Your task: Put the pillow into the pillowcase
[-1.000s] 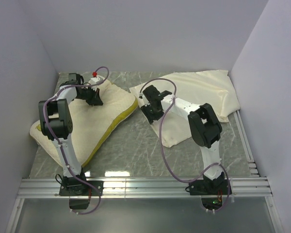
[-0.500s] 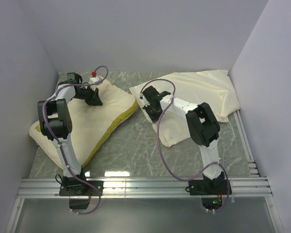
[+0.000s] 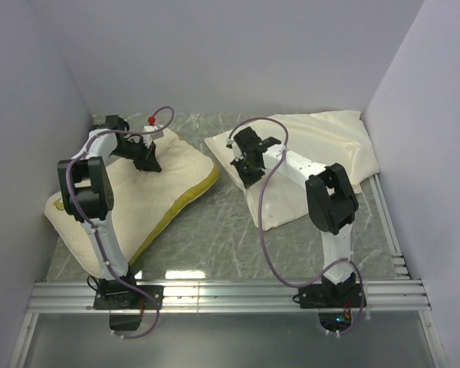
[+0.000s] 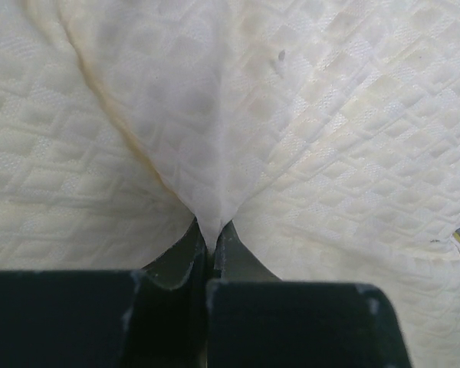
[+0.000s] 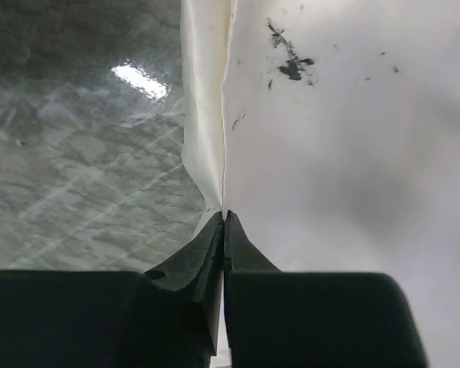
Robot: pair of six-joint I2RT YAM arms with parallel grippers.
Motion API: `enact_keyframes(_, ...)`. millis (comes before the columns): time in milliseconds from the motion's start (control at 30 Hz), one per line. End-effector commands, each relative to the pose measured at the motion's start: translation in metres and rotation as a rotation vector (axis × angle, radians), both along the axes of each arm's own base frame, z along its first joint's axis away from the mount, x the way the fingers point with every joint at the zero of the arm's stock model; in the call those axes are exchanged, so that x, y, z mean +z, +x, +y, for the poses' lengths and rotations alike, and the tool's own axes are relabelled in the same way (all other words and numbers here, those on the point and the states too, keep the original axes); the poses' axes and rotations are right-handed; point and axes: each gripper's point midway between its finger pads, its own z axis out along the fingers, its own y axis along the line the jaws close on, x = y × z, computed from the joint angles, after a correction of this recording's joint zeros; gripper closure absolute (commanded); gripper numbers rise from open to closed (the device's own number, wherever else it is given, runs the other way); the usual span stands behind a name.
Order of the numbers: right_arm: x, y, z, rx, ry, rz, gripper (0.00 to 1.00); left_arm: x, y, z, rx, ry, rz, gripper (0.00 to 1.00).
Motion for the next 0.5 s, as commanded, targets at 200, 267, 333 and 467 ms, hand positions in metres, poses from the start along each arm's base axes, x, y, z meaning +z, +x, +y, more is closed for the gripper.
enact_keyframes(200,0.013,0.000,0.005,-0.011,0.058,0.023,0.81,0.030,-0.018,0.004,-0.068,0.010,-0.076,1.00)
enact_keyframes(267,0.014,0.002,0.004,-0.017,0.061,0.019,0.78,0.027,-0.022,0.004,-0.079,0.019,-0.071,1.00)
enact_keyframes(333,0.012,0.002,0.002,-0.019,0.063,0.031,1.00,0.026,-0.023,0.005,-0.086,0.027,-0.070,1.00)
enact_keyframes(467,0.013,0.005,0.000,-0.058,0.080,0.034,1.00,0.026,-0.025,0.005,-0.089,0.028,-0.074,1.00)
